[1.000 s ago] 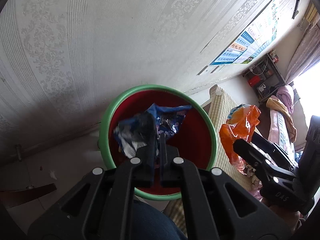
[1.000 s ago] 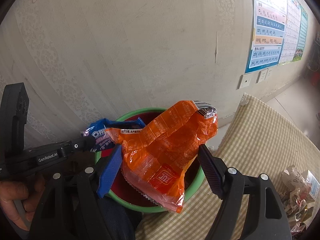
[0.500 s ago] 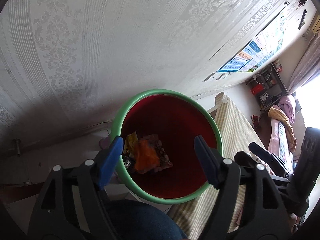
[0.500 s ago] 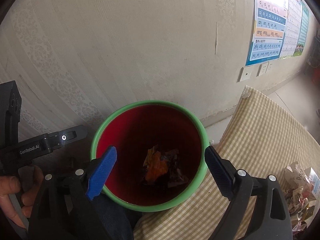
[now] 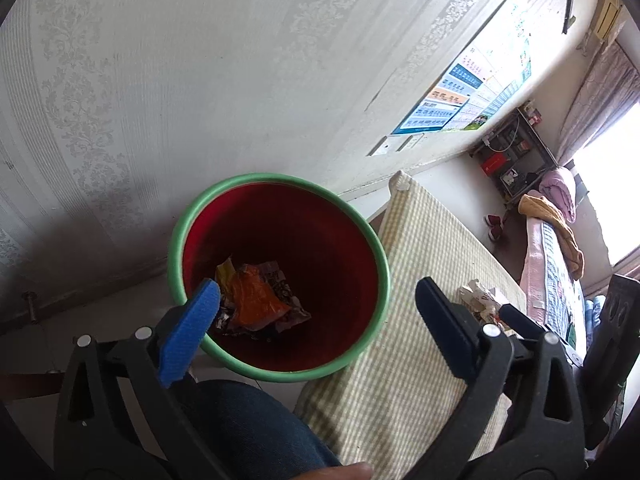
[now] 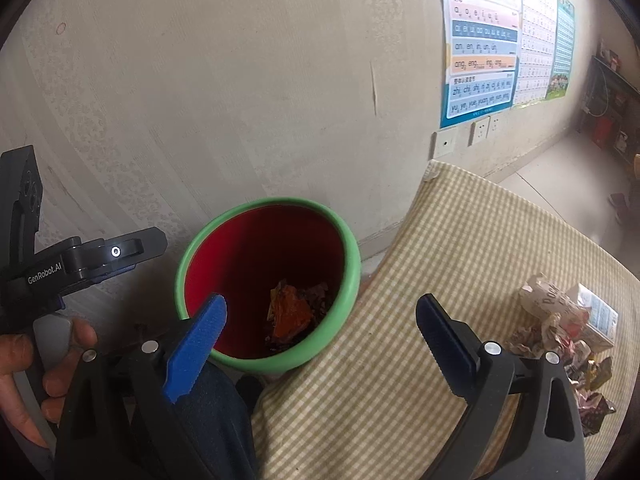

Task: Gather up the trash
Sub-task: 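Move both open tools back over the remaining wrappers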

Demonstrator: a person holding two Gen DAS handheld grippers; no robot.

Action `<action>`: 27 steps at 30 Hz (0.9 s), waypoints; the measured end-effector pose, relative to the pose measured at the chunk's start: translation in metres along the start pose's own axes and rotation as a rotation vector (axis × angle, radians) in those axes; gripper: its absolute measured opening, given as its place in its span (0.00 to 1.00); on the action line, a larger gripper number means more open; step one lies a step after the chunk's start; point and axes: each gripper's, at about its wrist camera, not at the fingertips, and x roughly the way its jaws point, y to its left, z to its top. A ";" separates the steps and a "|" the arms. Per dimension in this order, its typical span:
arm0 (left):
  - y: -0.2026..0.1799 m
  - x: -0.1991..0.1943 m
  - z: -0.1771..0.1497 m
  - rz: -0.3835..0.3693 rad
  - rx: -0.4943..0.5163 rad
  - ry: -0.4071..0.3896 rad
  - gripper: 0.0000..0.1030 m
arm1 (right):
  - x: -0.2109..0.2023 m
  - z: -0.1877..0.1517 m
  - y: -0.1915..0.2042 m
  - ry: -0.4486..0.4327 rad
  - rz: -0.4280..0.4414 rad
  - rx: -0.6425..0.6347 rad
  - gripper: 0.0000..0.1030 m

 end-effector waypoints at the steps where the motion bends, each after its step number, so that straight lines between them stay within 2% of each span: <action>1: -0.007 0.000 -0.003 -0.006 0.010 0.004 0.93 | -0.005 -0.004 -0.004 -0.005 -0.008 0.010 0.90; 12: -0.077 0.005 -0.040 -0.058 0.139 0.055 0.93 | -0.060 -0.044 -0.058 -0.052 -0.096 0.120 0.90; 27: -0.173 0.034 -0.078 -0.113 0.297 0.121 0.94 | -0.117 -0.108 -0.156 -0.081 -0.232 0.308 0.90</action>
